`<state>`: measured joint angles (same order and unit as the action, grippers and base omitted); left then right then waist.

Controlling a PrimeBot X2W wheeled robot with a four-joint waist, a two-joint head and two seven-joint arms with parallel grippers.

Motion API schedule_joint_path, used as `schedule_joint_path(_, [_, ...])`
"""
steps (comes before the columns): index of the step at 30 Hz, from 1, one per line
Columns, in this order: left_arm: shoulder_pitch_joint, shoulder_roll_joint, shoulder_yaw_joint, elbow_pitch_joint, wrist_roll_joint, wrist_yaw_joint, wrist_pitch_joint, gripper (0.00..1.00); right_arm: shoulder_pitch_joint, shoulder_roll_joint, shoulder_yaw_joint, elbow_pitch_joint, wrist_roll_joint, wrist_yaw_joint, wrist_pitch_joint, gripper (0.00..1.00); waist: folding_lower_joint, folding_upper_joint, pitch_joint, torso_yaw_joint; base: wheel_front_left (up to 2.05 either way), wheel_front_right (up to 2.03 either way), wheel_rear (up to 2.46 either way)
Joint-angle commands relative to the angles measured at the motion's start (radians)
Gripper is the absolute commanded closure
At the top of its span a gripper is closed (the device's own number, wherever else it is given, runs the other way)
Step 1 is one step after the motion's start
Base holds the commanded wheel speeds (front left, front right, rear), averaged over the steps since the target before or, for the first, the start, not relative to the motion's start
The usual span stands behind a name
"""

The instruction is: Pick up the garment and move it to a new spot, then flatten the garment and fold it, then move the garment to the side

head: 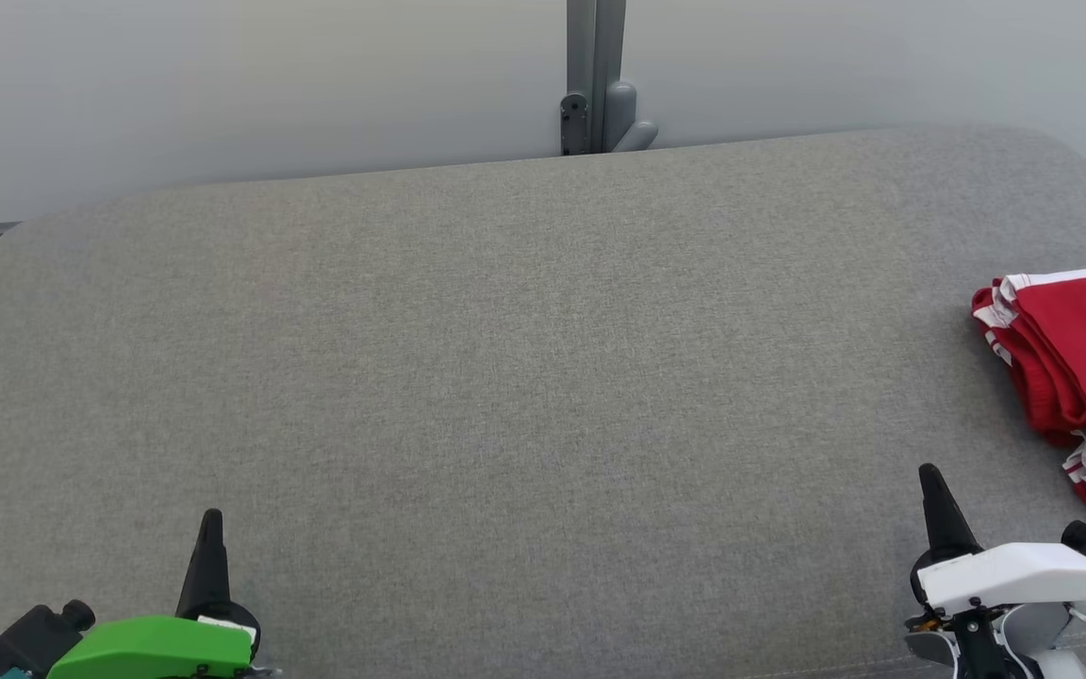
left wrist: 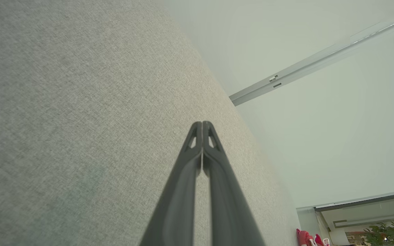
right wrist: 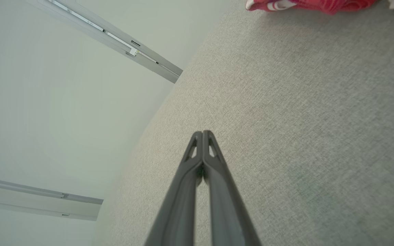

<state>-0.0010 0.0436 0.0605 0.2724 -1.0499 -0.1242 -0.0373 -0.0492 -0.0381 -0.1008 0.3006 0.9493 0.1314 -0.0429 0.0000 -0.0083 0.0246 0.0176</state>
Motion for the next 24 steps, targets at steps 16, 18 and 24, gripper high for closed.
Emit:
schedule_joint_path(16, [-0.05,0.008,0.021,-0.019,-0.172,-0.007,0.047,1.0,-0.031,-0.01,-0.005,-0.029,0.204,-0.001,0.048,1.0,0.0,0.0047,-0.005,-0.004,0.0,0.0,0.0])
schedule_joint_path(18, [-0.052,0.008,0.023,-0.02,-0.19,-0.007,0.053,1.0,-0.033,-0.01,-0.005,-0.031,0.225,-0.001,0.053,1.0,0.0,0.0049,-0.006,-0.005,0.0,0.0,0.0])
schedule_joint_path(24, [-0.061,0.008,0.028,-0.021,-0.245,-0.007,0.067,1.0,-0.038,-0.011,-0.006,-0.036,0.287,-0.001,0.067,1.0,0.0,0.0053,-0.008,-0.006,0.0,0.0,0.0])
